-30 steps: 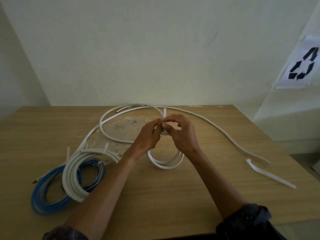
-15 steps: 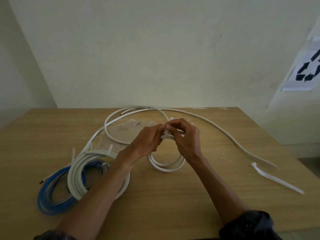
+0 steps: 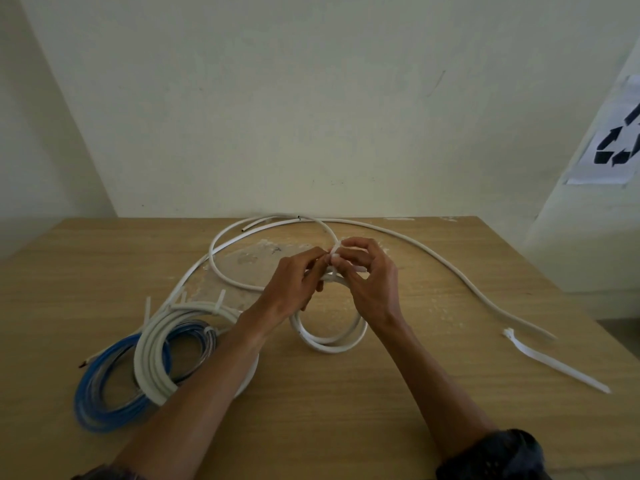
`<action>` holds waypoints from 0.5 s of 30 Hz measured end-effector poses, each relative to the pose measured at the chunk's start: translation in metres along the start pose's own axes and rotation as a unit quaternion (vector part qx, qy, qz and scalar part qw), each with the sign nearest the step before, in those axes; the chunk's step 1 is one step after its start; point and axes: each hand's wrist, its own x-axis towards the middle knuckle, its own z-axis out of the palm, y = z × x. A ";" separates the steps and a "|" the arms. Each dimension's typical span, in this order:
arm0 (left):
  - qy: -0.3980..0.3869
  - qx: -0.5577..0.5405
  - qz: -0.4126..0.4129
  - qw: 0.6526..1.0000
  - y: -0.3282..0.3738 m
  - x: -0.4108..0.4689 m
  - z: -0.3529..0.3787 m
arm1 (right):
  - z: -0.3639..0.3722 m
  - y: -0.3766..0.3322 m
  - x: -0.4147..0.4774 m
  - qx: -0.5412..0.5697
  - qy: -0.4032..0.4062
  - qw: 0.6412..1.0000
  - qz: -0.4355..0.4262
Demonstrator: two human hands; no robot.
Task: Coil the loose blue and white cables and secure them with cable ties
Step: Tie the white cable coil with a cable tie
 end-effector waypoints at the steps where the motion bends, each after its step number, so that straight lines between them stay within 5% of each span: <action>1: 0.007 0.000 0.002 1.000 -0.001 0.001 0.001 | 0.000 0.000 -0.001 -0.020 0.009 1.000 0.005; 8: 0.026 0.027 0.001 0.999 -0.011 -0.001 0.005 | -0.001 0.011 -0.002 -0.165 -0.022 0.986 0.024; 15: 0.008 0.009 -0.033 0.999 0.003 -0.003 0.003 | 0.006 -0.004 -0.009 -0.031 0.020 0.999 -0.035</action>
